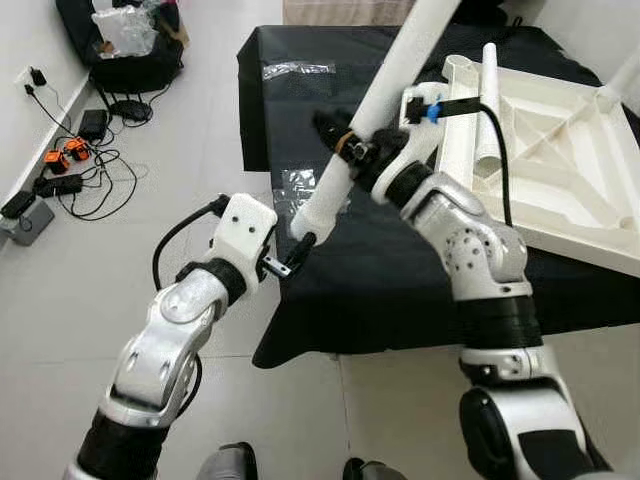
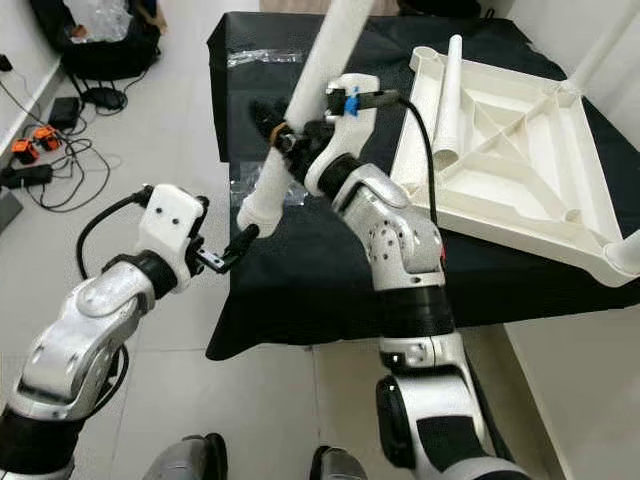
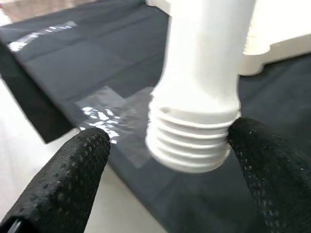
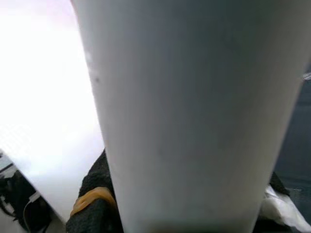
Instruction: Building children table
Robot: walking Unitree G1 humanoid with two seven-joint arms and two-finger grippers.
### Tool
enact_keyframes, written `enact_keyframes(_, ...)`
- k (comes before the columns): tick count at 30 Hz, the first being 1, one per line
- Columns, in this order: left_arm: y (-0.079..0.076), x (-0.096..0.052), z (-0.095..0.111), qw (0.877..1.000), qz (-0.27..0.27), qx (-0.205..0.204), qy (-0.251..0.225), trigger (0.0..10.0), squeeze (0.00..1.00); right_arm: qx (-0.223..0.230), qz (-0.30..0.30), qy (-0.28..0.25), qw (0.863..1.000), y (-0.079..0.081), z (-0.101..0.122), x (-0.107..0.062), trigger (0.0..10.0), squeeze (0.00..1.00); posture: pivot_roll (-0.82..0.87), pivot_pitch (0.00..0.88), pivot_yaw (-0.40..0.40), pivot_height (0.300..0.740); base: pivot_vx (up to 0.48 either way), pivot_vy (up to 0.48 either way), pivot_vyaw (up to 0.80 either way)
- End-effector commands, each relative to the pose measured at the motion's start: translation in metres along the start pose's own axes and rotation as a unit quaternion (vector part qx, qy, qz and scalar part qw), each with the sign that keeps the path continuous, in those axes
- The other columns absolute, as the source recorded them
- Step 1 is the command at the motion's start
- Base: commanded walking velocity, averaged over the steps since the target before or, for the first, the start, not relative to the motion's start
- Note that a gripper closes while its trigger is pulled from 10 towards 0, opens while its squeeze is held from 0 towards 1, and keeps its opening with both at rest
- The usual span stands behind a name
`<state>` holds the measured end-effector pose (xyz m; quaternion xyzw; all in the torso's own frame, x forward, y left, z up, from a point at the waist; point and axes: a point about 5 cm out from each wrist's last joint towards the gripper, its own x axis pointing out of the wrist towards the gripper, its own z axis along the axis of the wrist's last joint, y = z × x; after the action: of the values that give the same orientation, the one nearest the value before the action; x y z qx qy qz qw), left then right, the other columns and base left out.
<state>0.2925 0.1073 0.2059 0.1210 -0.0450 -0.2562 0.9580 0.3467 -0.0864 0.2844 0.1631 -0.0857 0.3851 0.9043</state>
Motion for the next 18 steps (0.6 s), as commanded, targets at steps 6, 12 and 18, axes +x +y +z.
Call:
enact_keyframes(6, -0.010, 0.012, -0.005, 1.000, -0.027, 0.008, 0.004, 10.0, 0.00, 0.020, 0.046, 0.007, 0.999, 0.018, -0.001, 0.002, 10.0, 0.00, 0.06, 0.133, -0.044, 0.740, 0.000, 0.000, 0.00)
enact_keyframes(12, -0.014, 0.022, -0.004, 0.999, -0.041, 0.016, -0.005, 10.0, 0.00, 0.039, 0.045, 0.009, 0.998, 0.028, -0.002, 0.003, 10.0, 0.00, 0.05, 0.138, -0.042, 0.740, 0.000, 0.000, 0.00)
enact_keyframes(18, -0.013, 0.023, -0.004, 0.999, -0.044, 0.018, -0.015, 3.8, 0.00, 0.040, 0.065, 0.025, 0.997, 0.037, -0.004, 0.000, 10.0, 0.00, 0.05, 0.136, -0.041, 0.740, 0.000, 0.000, 0.00)
